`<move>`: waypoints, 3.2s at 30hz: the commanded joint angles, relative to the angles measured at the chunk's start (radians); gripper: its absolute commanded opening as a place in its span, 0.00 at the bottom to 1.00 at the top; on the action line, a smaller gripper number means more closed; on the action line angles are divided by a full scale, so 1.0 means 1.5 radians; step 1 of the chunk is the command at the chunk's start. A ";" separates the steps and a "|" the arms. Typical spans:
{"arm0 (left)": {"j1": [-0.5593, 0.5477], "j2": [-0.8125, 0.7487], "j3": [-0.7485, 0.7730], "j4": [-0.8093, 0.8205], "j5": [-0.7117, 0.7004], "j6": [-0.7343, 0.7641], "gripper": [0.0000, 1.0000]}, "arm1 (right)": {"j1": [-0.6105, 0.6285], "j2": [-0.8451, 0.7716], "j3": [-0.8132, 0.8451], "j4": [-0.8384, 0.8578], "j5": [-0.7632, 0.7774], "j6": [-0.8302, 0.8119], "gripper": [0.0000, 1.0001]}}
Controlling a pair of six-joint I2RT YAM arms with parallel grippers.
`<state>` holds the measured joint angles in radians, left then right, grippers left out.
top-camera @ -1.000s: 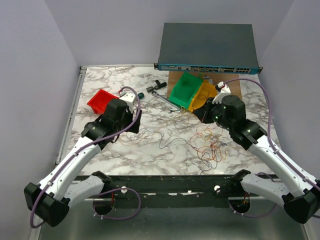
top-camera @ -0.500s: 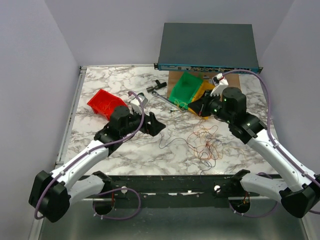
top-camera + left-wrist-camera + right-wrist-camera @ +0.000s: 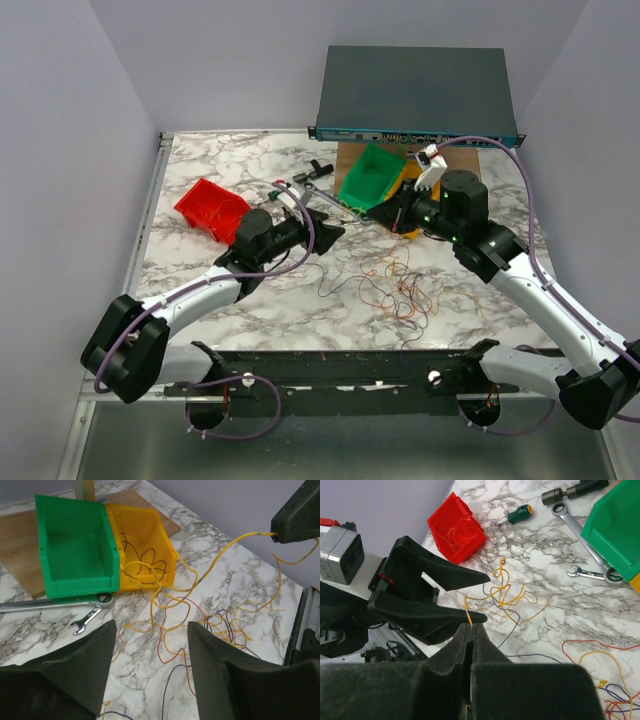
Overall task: Untangle the cables
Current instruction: Untie the cable, then pick up the cable at the center of the board.
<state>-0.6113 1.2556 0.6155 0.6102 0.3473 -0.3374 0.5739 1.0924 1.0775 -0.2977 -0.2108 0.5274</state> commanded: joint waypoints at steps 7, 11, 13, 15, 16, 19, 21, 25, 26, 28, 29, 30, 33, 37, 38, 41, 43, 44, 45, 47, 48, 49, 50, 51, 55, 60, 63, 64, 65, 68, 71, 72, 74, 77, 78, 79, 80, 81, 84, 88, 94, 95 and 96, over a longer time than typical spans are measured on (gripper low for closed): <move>-0.004 0.073 0.099 -0.018 0.028 0.052 0.34 | -0.002 -0.004 -0.006 0.034 -0.020 0.023 0.01; -0.004 0.102 0.128 -0.059 0.044 0.066 0.13 | -0.003 -0.017 -0.008 0.033 0.004 0.031 0.01; -0.004 0.102 0.124 -0.059 0.044 0.065 0.09 | -0.002 -0.032 -0.013 0.029 0.042 0.036 0.01; -0.004 0.095 0.115 -0.055 0.041 0.068 0.00 | -0.002 -0.050 -0.016 0.019 0.088 0.039 0.01; -0.003 0.089 0.113 -0.064 0.031 0.069 0.00 | -0.003 -0.060 -0.017 0.008 0.121 0.040 0.01; 0.005 0.072 0.105 -0.093 0.010 0.070 0.00 | -0.002 -0.089 -0.021 -0.037 0.277 0.055 0.01; 0.020 0.057 0.095 -0.111 0.001 0.054 0.00 | -0.003 -0.109 -0.027 -0.086 0.418 0.087 0.01; 0.079 0.025 0.054 -0.110 0.013 -0.014 0.00 | -0.002 -0.164 -0.053 -0.171 0.654 0.146 0.01; 0.095 0.019 0.040 -0.108 0.015 -0.034 0.00 | -0.002 -0.179 -0.060 -0.184 0.694 0.151 0.01; 0.129 0.002 0.014 -0.106 0.013 -0.062 0.00 | -0.002 -0.220 -0.068 -0.216 0.775 0.167 0.01; 0.144 -0.008 -0.001 -0.105 0.009 -0.073 0.00 | -0.002 -0.239 -0.071 -0.227 0.813 0.168 0.01; 0.155 -0.015 -0.011 -0.107 0.004 -0.079 0.00 | -0.002 -0.263 -0.075 -0.230 0.834 0.161 0.01; 0.175 -0.036 -0.031 -0.129 -0.024 -0.084 0.00 | -0.002 -0.319 -0.083 -0.228 0.857 0.137 0.01; 0.181 -0.055 -0.038 -0.140 -0.020 -0.084 0.00 | -0.002 -0.347 -0.102 -0.186 0.772 0.077 0.01; 0.181 -0.061 -0.036 -0.147 -0.018 -0.084 0.00 | -0.002 -0.342 -0.109 -0.180 0.731 0.070 0.01; 0.181 -0.089 -0.023 -0.196 -0.037 -0.081 0.00 | -0.002 -0.308 -0.127 -0.181 0.649 0.082 0.02; 0.180 -0.116 -0.015 -0.259 -0.072 -0.076 0.00 | -0.002 -0.274 -0.141 -0.179 0.609 0.100 0.08; 0.181 -0.132 -0.011 -0.291 -0.099 -0.081 0.00 | -0.003 -0.255 -0.150 -0.174 0.588 0.103 0.29; 0.181 -0.149 -0.009 -0.330 -0.146 -0.095 0.00 | -0.003 -0.238 -0.156 -0.164 0.559 0.101 0.59; 0.181 -0.182 -0.010 -0.403 -0.261 -0.149 0.00 | -0.002 -0.201 -0.164 -0.124 0.460 0.055 0.90; 0.181 -0.197 -0.015 -0.442 -0.310 -0.173 0.00 | -0.002 -0.177 -0.166 -0.105 0.405 0.018 0.92; 0.181 -0.218 -0.021 -0.469 -0.340 -0.192 0.00 | -0.003 -0.155 -0.165 -0.078 0.334 -0.020 0.92; 0.182 -0.234 -0.028 -0.488 -0.368 -0.208 0.00 | -0.002 -0.126 -0.159 -0.067 0.288 -0.044 0.90; 0.182 -0.252 -0.033 -0.509 -0.388 -0.225 0.00 | 0.006 -0.090 -0.151 -0.058 0.249 -0.065 0.88; 0.190 -0.289 -0.037 -0.606 -0.458 -0.285 0.00 | 0.109 0.036 -0.131 -0.010 0.266 -0.112 0.90; 0.213 -0.288 -0.021 -0.709 -0.510 -0.330 0.00 | 0.185 0.176 -0.107 0.067 0.186 -0.092 0.88; 0.228 -0.294 -0.025 -0.744 -0.528 -0.358 0.00 | 0.209 0.231 -0.108 0.105 0.184 -0.078 0.83; 0.233 -0.299 -0.029 -0.754 -0.537 -0.371 0.00 | 0.210 0.246 -0.116 0.125 0.179 -0.072 0.82; 0.240 -0.305 -0.035 -0.765 -0.544 -0.384 0.00 | 0.210 0.259 -0.126 0.150 0.175 -0.069 0.80; 0.272 -0.326 -0.052 -0.761 -0.554 -0.390 0.00 | 0.211 0.305 -0.142 0.191 0.146 -0.059 0.76; 0.308 -0.324 -0.055 -0.764 -0.559 -0.390 0.00 | 0.213 0.335 -0.150 0.240 0.120 -0.053 0.74; 0.316 -0.321 -0.054 -0.762 -0.563 -0.391 0.00 | 0.213 0.338 -0.153 0.250 0.119 -0.054 0.73; 0.330 -0.307 -0.051 -0.757 -0.564 -0.389 0.00 | 0.213 0.346 -0.152 0.265 0.121 -0.061 0.71; 0.355 -0.274 -0.043 -0.750 -0.559 -0.392 0.00 | 0.214 0.362 -0.146 0.272 0.116 -0.058 0.64; 0.363 -0.261 -0.042 -0.746 -0.552 -0.395 0.00 | 0.214 0.366 -0.149 0.279 0.111 -0.052 0.60; 0.373 -0.250 -0.041 -0.741 -0.541 -0.392 0.00 | 0.214 0.369 -0.154 0.288 0.110 -0.045 0.51; 0.382 -0.240 -0.042 -0.733 -0.530 -0.388 0.00 | 0.214 0.369 -0.160 0.297 0.114 -0.038 0.43; 0.394 -0.235 -0.043 -0.729 -0.519 -0.386 0.00 | 0.214 0.368 -0.167 0.302 0.122 -0.033 0.32; 0.425 -0.236 -0.049 -0.704 -0.489 -0.357 0.03 | 0.214 0.351 -0.189 0.310 0.173 -0.014 0.01; 0.435 -0.266 -0.063 -0.663 -0.452 -0.307 0.48 | 0.214 0.310 -0.232 0.323 0.260 0.025 0.01; 0.437 -0.204 -0.025 -0.685 -0.415 -0.255 0.73 | 0.214 0.251 -0.284 0.349 0.323 0.057 0.01; 0.437 -0.182 -0.013 -0.696 -0.407 -0.249 0.75 | 0.214 0.242 -0.291 0.354 0.322 0.059 0.01; 0.437 -0.165 -0.001 -0.710 -0.400 -0.245 0.76 | 0.214 0.235 -0.296 0.358 0.321 0.062 0.01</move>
<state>0.0383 0.9123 0.5438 -0.4122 -0.3302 -0.7750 0.8890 1.5013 0.6682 0.1688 0.1974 0.5785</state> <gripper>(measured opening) 0.724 0.028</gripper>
